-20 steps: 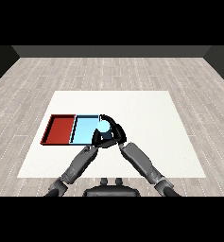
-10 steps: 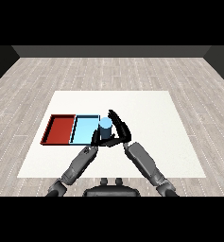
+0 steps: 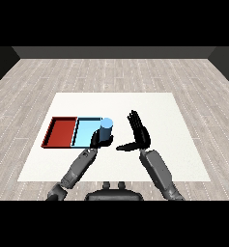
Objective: Pick the blue can and put it in the blue box
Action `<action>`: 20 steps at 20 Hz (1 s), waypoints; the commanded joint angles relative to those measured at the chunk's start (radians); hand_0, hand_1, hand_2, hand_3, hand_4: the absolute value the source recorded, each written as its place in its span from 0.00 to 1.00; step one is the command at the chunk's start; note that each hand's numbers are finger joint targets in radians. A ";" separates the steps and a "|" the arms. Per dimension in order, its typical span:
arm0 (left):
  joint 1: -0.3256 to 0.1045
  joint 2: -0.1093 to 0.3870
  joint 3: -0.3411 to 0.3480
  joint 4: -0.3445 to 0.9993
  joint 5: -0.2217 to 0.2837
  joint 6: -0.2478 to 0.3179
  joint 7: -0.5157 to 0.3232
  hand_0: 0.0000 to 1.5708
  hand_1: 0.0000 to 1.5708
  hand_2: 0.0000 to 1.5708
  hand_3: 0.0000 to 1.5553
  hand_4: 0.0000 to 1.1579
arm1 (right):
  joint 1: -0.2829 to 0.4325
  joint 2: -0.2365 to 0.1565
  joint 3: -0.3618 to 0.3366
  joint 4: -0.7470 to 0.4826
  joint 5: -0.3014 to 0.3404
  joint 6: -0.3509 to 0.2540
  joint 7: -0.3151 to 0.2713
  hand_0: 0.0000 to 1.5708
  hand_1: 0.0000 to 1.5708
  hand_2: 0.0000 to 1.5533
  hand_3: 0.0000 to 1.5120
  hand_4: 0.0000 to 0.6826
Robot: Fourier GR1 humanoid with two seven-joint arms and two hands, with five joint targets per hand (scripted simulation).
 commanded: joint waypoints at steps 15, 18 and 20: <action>-0.121 0.230 0.251 0.275 0.000 -0.052 0.182 1.00 1.00 1.00 0.97 0.93 | 0.321 -0.114 -0.212 -0.187 -0.064 0.083 -0.080 0.00 0.00 0.00 0.00 0.00; -0.199 0.228 0.273 0.419 -0.033 -0.042 0.181 1.00 1.00 1.00 0.98 0.92 | 0.279 -0.100 -0.228 -0.204 -0.058 0.053 -0.048 0.00 0.00 0.00 0.00 0.00; -0.254 0.241 0.306 0.565 -0.028 -0.100 0.135 1.00 1.00 1.00 0.96 0.92 | 0.237 -0.122 -0.273 -0.126 -0.092 0.101 -0.057 0.00 0.00 0.00 0.00 0.00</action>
